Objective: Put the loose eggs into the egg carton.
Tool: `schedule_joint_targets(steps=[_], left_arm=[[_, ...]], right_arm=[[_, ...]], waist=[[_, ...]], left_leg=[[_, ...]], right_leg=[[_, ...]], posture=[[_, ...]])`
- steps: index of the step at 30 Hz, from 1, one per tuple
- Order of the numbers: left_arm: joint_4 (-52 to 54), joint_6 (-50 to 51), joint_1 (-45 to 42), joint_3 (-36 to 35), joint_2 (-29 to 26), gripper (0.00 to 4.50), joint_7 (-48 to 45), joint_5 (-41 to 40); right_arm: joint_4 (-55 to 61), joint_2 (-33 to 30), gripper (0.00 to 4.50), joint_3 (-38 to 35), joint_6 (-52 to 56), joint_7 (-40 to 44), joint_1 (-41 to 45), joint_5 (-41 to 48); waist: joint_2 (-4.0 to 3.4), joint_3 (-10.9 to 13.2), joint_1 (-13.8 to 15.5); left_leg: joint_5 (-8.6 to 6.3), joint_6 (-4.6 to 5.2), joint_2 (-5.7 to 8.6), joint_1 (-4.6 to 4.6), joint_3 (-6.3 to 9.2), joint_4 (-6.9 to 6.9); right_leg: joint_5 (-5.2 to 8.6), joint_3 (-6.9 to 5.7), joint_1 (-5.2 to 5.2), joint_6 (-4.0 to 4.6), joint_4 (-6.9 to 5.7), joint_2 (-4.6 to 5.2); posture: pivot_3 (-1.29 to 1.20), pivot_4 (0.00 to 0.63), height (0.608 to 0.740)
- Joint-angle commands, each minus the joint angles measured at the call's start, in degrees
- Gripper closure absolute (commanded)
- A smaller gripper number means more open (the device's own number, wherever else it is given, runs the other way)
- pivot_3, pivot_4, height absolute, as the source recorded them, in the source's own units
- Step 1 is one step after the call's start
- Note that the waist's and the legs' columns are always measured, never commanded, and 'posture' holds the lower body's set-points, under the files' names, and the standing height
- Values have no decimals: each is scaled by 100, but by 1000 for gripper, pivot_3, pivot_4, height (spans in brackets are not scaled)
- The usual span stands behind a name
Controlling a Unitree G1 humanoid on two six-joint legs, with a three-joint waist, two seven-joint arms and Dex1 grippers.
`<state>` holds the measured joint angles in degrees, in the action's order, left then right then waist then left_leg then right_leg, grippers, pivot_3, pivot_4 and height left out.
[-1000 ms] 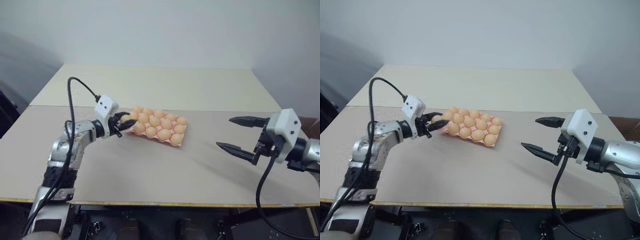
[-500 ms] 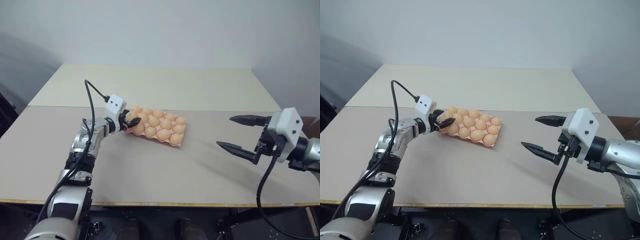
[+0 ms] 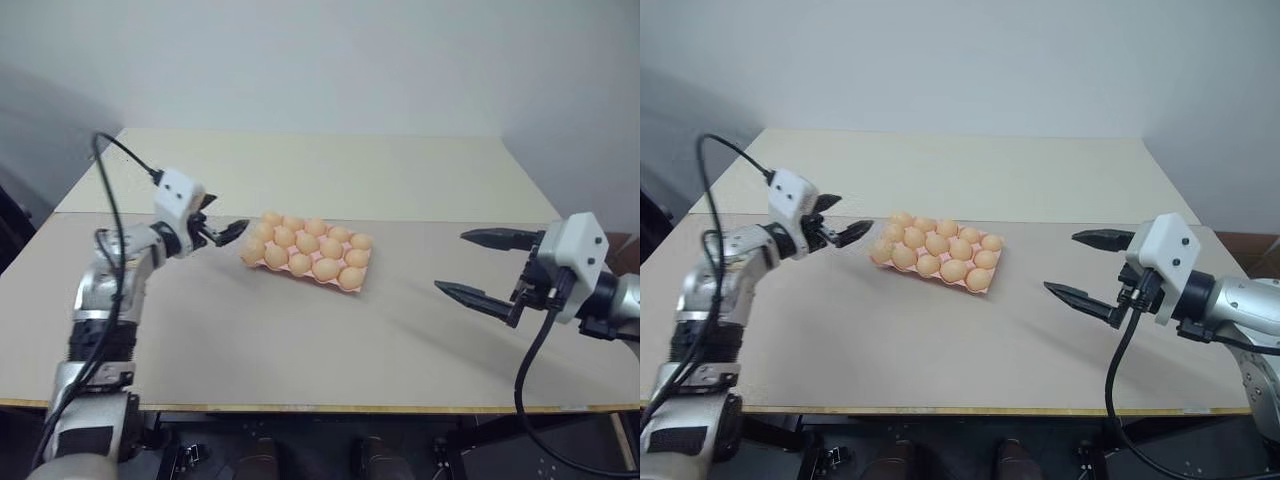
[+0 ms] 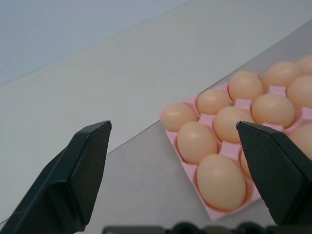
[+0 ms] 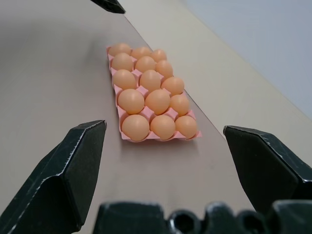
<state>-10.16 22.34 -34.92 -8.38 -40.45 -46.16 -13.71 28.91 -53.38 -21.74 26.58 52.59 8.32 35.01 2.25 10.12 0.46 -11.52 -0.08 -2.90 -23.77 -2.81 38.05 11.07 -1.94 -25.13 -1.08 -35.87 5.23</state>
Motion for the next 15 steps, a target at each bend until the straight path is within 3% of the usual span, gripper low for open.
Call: schedule_joint_targets(steps=[1,11,15], left_arm=[[753,203,510,-622,-459,27,-271,-413],[2221,958,2737,-1907,-972,27,-912,-1468],[2665,1268,3032,-2129,-924,27,-888,-1959]], right_arm=[[-57,-85,22,-172,-62,81,94,67],[-215,-55,22,-67,-39,236,155,114],[-272,-52,22,-28,-21,328,123,120]], waist=[[0,0,-3],[0,0,24],[0,0,39]], left_leg=[[0,0,-1,0,0,0],[-1,-1,-6,0,-3,0],[-1,-2,-6,0,-2,0]], right_leg=[[0,0,-1,0,0,0],[22,-2,-3,36,1,4],[23,-4,-4,38,1,5]], posture=[[0,150,740],[0,150,740],[0,150,740]])
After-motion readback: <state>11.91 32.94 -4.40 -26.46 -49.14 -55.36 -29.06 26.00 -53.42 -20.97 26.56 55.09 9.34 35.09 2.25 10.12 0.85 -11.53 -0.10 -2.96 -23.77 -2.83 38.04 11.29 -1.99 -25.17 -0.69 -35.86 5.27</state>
